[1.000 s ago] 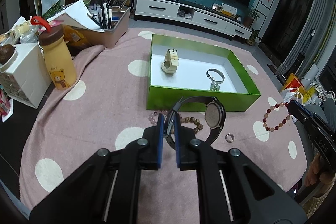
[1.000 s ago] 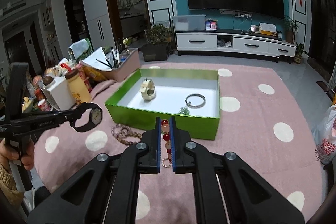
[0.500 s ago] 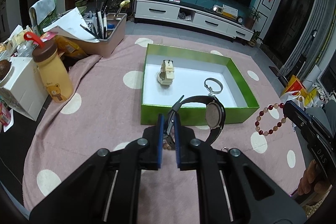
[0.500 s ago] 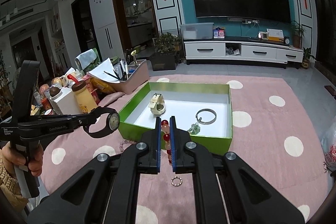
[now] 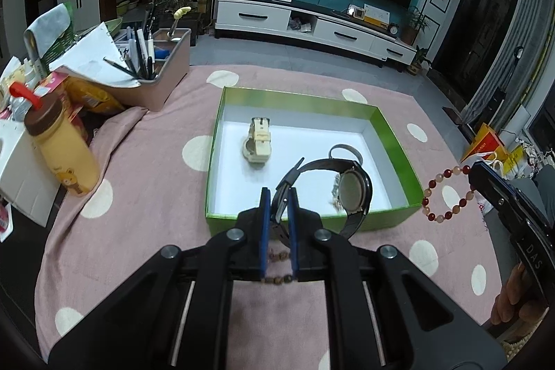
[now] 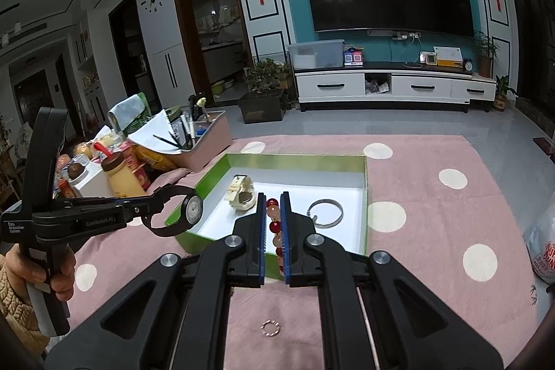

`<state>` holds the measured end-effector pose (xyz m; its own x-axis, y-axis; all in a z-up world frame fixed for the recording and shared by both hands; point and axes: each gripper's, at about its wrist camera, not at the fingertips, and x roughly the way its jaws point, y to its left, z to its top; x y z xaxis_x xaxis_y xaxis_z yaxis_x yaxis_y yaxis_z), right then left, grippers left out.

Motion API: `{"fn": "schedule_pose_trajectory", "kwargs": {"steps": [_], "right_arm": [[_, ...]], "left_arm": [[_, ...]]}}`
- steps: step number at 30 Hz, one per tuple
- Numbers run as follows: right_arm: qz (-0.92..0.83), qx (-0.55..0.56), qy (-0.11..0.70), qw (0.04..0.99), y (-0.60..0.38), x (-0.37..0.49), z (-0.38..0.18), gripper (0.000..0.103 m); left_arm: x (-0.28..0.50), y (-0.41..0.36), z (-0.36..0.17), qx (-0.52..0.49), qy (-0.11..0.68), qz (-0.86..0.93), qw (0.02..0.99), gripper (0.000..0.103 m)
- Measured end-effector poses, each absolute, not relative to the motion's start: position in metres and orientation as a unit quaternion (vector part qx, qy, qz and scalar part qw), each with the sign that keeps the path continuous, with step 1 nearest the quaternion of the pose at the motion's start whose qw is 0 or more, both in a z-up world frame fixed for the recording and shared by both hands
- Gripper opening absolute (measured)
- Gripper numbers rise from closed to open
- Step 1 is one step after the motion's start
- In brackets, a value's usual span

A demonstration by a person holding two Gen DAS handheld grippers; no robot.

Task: Organize jewelry
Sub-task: 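Carry the black watch and red-bead bracelet with both tools into the green box, then open both tools to release the watch and bracelet in the box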

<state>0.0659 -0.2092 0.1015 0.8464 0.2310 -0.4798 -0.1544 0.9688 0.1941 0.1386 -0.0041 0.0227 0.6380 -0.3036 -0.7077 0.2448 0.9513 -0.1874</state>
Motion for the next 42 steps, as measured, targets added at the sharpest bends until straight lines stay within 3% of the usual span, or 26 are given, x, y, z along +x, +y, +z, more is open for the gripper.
{"fn": "schedule_pose_trajectory", "kwargs": {"steps": [18, 37, 42], "right_arm": [[0.085, 0.086, 0.304, 0.945, -0.229, 0.143, 0.081, 0.007], [0.068, 0.084, 0.396, 0.912, -0.236, 0.193, 0.026, 0.007], [0.06, 0.077, 0.398, 0.912, -0.237, 0.191, 0.026, 0.02]], "left_arm": [[0.224, -0.032, -0.012, -0.046, 0.451, -0.133, 0.882, 0.009], [0.26, -0.061, -0.055, -0.009, 0.495, -0.121, 0.86, 0.015], [0.257, -0.067, -0.052, 0.001, 0.491, -0.131, 0.861, 0.023]]}}
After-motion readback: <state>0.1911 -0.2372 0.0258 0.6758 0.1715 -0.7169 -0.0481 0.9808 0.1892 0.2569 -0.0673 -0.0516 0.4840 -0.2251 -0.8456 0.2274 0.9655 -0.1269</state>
